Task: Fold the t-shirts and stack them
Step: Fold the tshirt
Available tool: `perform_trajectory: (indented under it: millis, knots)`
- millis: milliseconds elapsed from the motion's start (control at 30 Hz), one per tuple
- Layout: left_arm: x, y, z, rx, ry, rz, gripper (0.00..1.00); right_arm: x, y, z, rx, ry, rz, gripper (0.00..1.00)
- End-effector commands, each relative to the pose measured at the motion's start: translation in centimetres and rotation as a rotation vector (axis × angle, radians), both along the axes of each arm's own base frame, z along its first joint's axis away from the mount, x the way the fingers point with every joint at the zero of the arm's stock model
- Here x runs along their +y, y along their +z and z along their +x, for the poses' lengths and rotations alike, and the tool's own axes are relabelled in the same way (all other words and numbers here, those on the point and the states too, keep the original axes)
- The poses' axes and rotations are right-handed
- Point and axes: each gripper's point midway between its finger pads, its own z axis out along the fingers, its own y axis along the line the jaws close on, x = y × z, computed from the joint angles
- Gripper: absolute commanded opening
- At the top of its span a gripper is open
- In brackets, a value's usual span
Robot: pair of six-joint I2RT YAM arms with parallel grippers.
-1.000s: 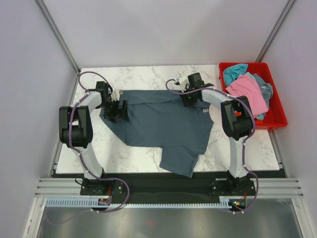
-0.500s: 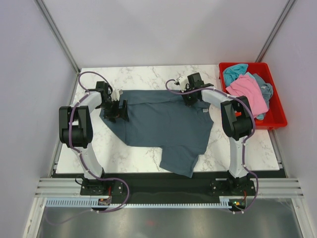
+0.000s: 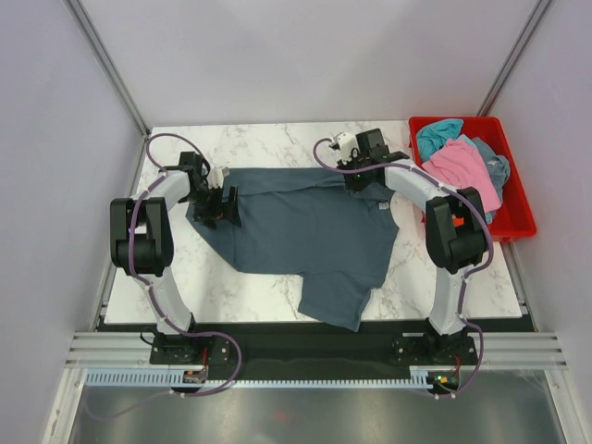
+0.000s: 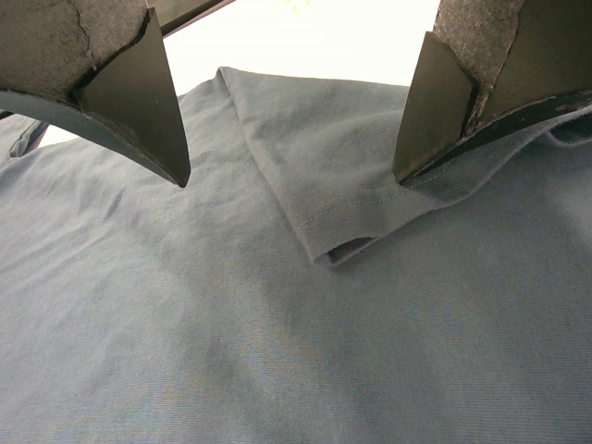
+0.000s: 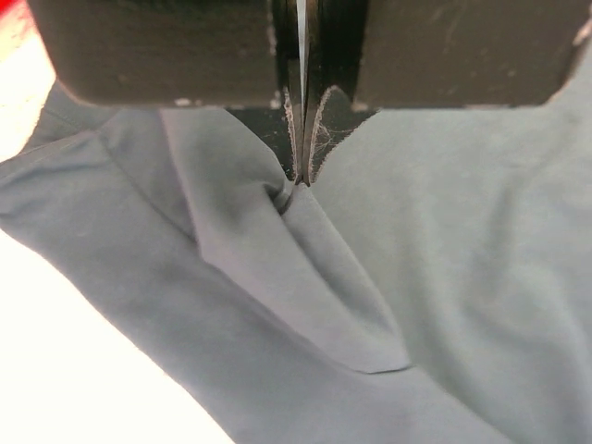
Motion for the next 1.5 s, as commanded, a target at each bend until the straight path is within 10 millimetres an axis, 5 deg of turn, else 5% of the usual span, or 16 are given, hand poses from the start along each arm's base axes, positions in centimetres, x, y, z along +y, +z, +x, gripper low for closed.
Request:
perform_trajectory:
  millis: [0, 267, 833, 933, 967, 1067, 1167, 1300, 1467]
  knots:
    - [0.1, 1.6, 0.8, -0.057, 0.003, -0.001, 0.99, 1.5, 1.9, -2.1, 0.018, 0.044, 0.063, 0.00]
    - [0.0, 1.9, 0.8, -0.063, 0.003, -0.005, 0.99, 3.8, 1.8, -6.0, 0.117, 0.137, 0.126, 0.00]
    - [0.0, 2.3, 1.3, -0.078, 0.003, -0.004, 0.99, 6.9, 2.0, -9.7, 0.234, 0.211, 0.219, 0.00]
    - [0.0, 2.3, 1.4, -0.080, 0.003, -0.004, 0.99, 7.5, 1.9, -10.3, 0.238, 0.221, 0.213, 0.06]
    - [0.0, 2.4, 1.4, -0.081, 0.002, -0.004, 0.99, 7.5, 1.8, -10.2, 0.239, 0.212, 0.210, 0.18]
    - [0.0, 2.9, 1.7, -0.098, 0.002, -0.004, 0.99, 7.2, 2.1, -9.2, 0.207, 0.187, 0.191, 0.45]
    - [0.0, 4.1, 2.7, -0.136, 0.003, -0.003, 0.99, 6.3, 4.5, -6.4, 0.111, 0.103, 0.191, 0.49]
    - [-0.4, 6.4, 3.7, -0.178, -0.006, -0.029, 0.99, 2.5, 8.4, -0.7, -0.010, -0.092, 0.260, 0.50]
    - [-0.6, 8.5, 6.9, -0.244, -0.001, -0.040, 0.99, -1.8, 8.4, 4.0, -0.040, -0.240, 0.291, 0.52]
